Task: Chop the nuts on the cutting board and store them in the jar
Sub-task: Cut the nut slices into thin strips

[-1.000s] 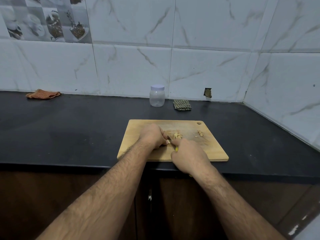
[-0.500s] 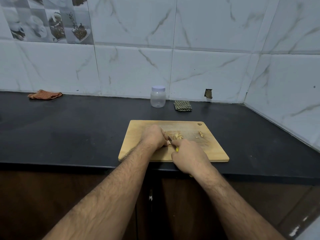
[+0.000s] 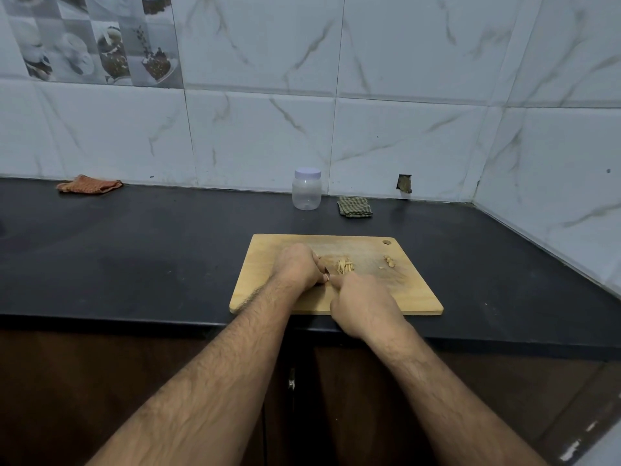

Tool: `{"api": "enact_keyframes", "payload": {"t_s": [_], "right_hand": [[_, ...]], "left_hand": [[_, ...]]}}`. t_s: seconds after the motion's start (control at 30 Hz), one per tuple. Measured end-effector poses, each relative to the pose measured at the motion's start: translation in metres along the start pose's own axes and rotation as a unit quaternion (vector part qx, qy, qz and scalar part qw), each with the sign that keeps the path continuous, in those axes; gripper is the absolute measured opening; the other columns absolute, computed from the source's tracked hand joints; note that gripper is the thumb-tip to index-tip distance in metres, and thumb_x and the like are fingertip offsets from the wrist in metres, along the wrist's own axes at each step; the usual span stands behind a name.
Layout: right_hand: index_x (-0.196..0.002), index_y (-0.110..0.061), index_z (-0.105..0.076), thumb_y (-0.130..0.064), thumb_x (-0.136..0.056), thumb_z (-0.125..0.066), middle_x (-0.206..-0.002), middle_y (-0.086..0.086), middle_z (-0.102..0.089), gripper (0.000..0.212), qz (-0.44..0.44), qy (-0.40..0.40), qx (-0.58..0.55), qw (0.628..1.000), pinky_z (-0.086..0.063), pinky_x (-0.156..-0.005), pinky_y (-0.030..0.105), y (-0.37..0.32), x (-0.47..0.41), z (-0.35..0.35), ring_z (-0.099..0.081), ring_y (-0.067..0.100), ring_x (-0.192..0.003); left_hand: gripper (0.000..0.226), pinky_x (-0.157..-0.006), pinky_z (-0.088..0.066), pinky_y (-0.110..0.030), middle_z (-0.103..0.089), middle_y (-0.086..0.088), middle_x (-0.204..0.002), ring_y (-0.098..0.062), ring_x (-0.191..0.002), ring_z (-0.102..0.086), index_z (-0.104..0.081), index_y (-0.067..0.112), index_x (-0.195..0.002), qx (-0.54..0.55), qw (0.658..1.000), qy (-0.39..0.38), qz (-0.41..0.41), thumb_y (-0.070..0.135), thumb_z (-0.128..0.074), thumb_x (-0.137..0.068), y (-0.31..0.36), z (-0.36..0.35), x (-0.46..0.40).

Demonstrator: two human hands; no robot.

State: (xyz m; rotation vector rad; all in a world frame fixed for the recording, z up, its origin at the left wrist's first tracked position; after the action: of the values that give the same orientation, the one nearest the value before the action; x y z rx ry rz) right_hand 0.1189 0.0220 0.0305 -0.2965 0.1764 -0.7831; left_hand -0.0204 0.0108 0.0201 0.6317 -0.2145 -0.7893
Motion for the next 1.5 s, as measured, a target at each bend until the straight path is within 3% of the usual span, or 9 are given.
{"api": "enact_keyframes", "payload": {"t_s": [0.17, 0.3, 0.47, 0.67, 0.83, 1.27, 1.5], "right_hand": [[-0.137, -0.032, -0.055, -0.010, -0.091, -0.052, -0.125, 0.003, -0.063, 0.051, 0.007, 0.003, 0.001, 1.000, -0.054, -0.090, 0.035, 0.006, 0.024, -0.004, -0.060, 0.022, -0.109], [-0.141, -0.032, -0.052, -0.010, -0.091, -0.051, -0.127, 0.002, -0.063, 0.054, -0.005, 0.006, -0.018, 1.000, -0.054, -0.089, 0.034, 0.010, 0.022, 0.000, -0.060, 0.021, -0.110], [-0.143, -0.032, -0.050, -0.010, -0.090, -0.052, -0.133, 0.000, -0.061, 0.057, -0.014, 0.016, -0.033, 0.999, -0.053, -0.091, 0.031, 0.013, 0.018, 0.002, -0.058, 0.019, -0.115], [-0.144, -0.034, -0.048, -0.014, -0.092, -0.051, -0.128, 0.001, -0.063, 0.056, -0.010, 0.032, -0.047, 0.998, -0.054, -0.086, 0.031, 0.009, 0.011, 0.000, -0.062, 0.020, -0.106], [-0.143, -0.033, -0.050, -0.014, -0.092, -0.050, -0.127, 0.001, -0.063, 0.055, 0.002, 0.024, -0.042, 0.999, -0.054, -0.086, 0.032, 0.005, 0.006, -0.003, -0.061, 0.020, -0.108], [-0.143, -0.032, -0.050, -0.010, -0.092, -0.050, -0.129, 0.002, -0.062, 0.056, 0.003, 0.008, -0.020, 1.000, -0.053, -0.089, 0.033, 0.006, 0.010, -0.003, -0.059, 0.022, -0.112], [-0.143, -0.034, -0.050, -0.013, -0.092, -0.052, -0.132, 0.001, -0.061, 0.055, -0.007, 0.019, -0.031, 0.999, -0.053, -0.089, 0.032, 0.013, 0.018, -0.003, -0.060, 0.021, -0.112]], "left_hand": [[0.013, -0.080, -0.048, -0.021, -0.074, 0.010, -0.102, -0.004, -0.091, -0.058, -0.079, 0.022, -0.095, 0.000, 1.000, 0.002, 0.003, 0.022, -0.080, -0.082, 0.002, 0.000, 0.004], [0.013, -0.083, -0.049, -0.023, -0.073, 0.008, -0.103, -0.007, -0.094, -0.060, -0.079, 0.022, -0.094, 0.002, 1.000, 0.001, 0.011, 0.021, -0.080, -0.081, 0.003, 0.002, 0.007], [0.013, -0.075, -0.045, -0.022, -0.071, 0.009, -0.101, -0.006, -0.086, -0.055, -0.078, 0.023, -0.092, 0.006, 1.000, 0.009, 0.012, 0.020, -0.081, -0.080, 0.002, 0.001, 0.009], [0.008, -0.064, -0.041, -0.019, -0.067, 0.012, -0.080, -0.006, -0.083, -0.061, -0.077, 0.021, -0.084, 0.012, 1.000, 0.017, 0.011, 0.020, -0.082, -0.078, -0.001, 0.001, 0.009], [0.009, -0.069, -0.043, -0.021, -0.074, 0.008, -0.091, -0.006, -0.079, -0.058, -0.079, 0.021, -0.087, 0.000, 1.000, 0.018, 0.012, 0.021, -0.082, -0.079, 0.000, 0.001, 0.007], [0.010, -0.073, -0.047, -0.023, -0.073, 0.009, -0.094, -0.006, -0.084, -0.059, -0.079, 0.023, -0.089, 0.005, 1.000, 0.021, 0.023, 0.024, -0.082, -0.079, -0.002, -0.002, 0.005], [0.010, -0.083, -0.053, -0.028, -0.073, 0.012, -0.101, -0.009, -0.098, -0.064, -0.078, 0.029, -0.089, 0.021, 0.998, 0.017, 0.051, 0.026, -0.081, -0.080, -0.002, 0.001, 0.009]]}}
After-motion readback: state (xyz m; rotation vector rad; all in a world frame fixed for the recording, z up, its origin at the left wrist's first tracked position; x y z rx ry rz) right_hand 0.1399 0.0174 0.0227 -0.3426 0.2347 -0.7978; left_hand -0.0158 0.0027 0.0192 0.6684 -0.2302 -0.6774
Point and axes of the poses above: each hand's wrist, its own x-axis away from the middle knuckle, its own z-axis out of the back of the hand, y = z × x, the point moved 2 cm from there along -x, towards the middle knuckle
